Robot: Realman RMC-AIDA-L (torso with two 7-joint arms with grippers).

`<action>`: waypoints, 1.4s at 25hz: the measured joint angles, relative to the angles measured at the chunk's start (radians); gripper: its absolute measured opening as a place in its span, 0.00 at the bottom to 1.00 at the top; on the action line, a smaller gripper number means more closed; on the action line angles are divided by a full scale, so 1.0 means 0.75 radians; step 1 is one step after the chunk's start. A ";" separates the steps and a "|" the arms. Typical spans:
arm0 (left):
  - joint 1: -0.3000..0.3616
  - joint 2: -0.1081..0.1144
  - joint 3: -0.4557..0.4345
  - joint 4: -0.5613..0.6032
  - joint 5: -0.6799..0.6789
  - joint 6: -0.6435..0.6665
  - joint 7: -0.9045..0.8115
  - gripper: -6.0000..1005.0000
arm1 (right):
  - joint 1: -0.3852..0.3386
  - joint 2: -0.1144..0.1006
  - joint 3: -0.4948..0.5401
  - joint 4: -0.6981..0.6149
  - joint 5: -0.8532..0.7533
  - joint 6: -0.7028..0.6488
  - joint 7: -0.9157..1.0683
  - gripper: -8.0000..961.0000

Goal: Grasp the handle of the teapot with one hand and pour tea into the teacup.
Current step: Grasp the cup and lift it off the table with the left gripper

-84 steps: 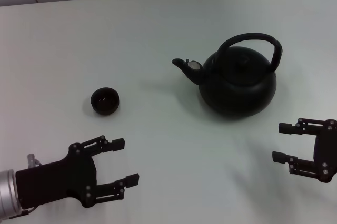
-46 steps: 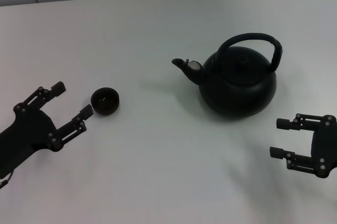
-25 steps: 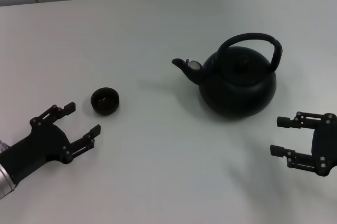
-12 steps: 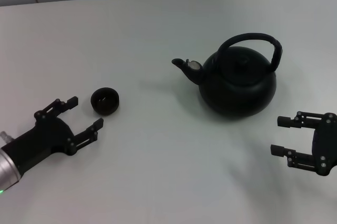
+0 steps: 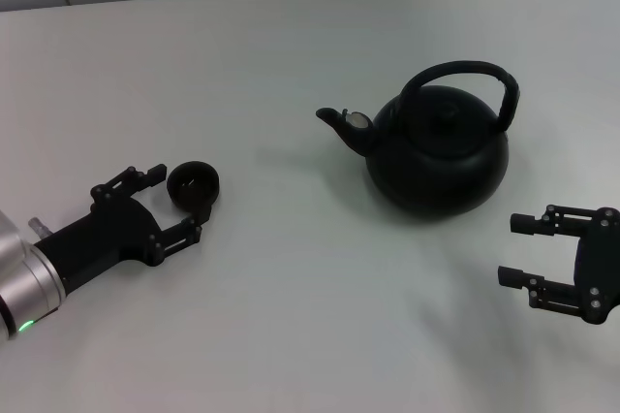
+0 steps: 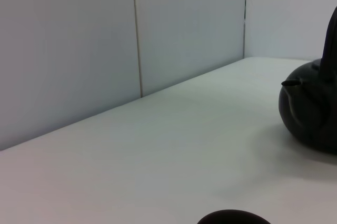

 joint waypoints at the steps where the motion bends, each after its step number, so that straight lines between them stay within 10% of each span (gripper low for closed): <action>1: -0.016 0.000 0.003 -0.003 0.006 -0.020 0.000 0.76 | 0.000 0.000 0.000 0.000 0.000 -0.002 0.000 0.64; 35: -0.094 -0.003 0.002 -0.058 0.001 -0.097 -0.006 0.72 | 0.000 0.000 0.002 -0.002 0.006 -0.008 0.000 0.64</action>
